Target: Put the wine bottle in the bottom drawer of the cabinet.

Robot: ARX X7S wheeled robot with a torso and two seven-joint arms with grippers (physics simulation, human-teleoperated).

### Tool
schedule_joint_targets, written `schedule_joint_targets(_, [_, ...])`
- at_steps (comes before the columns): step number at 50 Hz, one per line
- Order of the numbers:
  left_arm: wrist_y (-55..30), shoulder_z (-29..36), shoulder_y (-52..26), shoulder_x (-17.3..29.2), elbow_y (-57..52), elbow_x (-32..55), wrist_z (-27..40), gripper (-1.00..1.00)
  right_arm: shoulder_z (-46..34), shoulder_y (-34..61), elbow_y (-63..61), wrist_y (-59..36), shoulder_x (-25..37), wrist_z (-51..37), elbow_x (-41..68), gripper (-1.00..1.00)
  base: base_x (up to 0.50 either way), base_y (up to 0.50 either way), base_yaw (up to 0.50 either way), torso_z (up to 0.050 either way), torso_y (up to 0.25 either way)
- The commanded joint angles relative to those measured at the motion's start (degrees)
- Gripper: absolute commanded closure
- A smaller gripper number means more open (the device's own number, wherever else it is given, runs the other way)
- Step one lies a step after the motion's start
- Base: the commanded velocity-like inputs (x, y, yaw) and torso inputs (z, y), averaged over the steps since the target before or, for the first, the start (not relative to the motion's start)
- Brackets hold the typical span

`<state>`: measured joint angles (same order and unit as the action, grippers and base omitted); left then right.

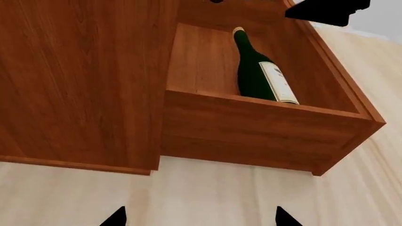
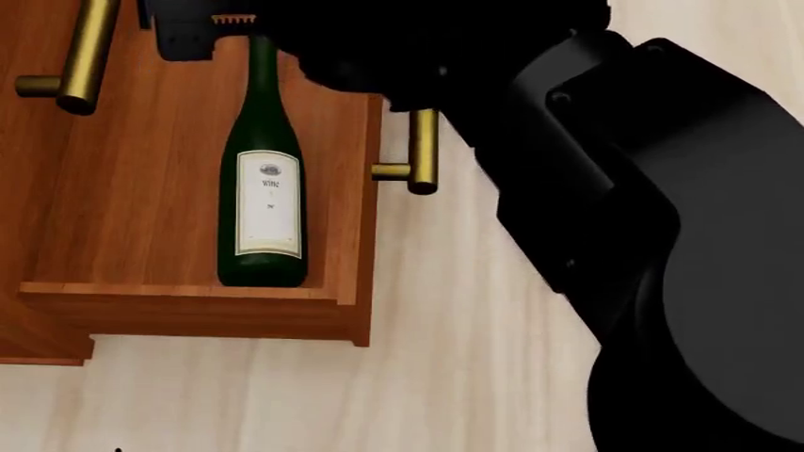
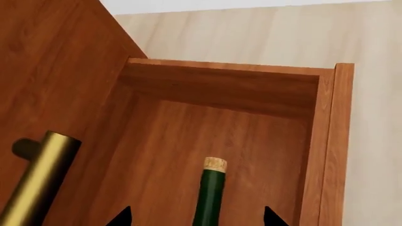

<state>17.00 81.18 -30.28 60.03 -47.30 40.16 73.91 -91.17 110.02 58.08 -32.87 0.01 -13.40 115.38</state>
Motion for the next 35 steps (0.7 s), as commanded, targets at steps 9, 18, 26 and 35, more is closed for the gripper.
schedule_joint_targets(9, [-0.36, -0.26, 0.25, -0.33, 0.06, -0.06, -0.09, -1.0, -0.88, 2.5, 1.62, 0.14, 0.01, 2.34, 0.02, -1.0, 0.0, 0.0, 0.0, 0.0, 0.0])
schedule_joint_targets(18, [-0.35, -0.32, 0.59, -0.3, 0.05, -0.39, -0.07, -1.0, 0.12, 4.04, -3.69, 1.06, 2.76, -0.2, 0.04, -1.0, 0.0, 0.0, 0.0, 0.0, 0.0])
schedule_joint_targets(26, [-1.38, -0.44, 0.22, -0.49, -0.77, -0.31, 0.18, -1.0, 1.6, 4.9, -12.06, 3.57, 7.66, -4.78, -0.09, -1.0, 0.0, 0.0, 0.0, 0.0, 0.0])
schedule_joint_targets(35, [-1.93, -0.7, -0.06, -0.45, -1.17, -0.06, 0.27, -1.0, 2.75, 6.19, -20.1, 4.71, 12.09, -9.38, -0.17, -1.0, 0.0, 0.0, 0.0, 0.0, 0.0])
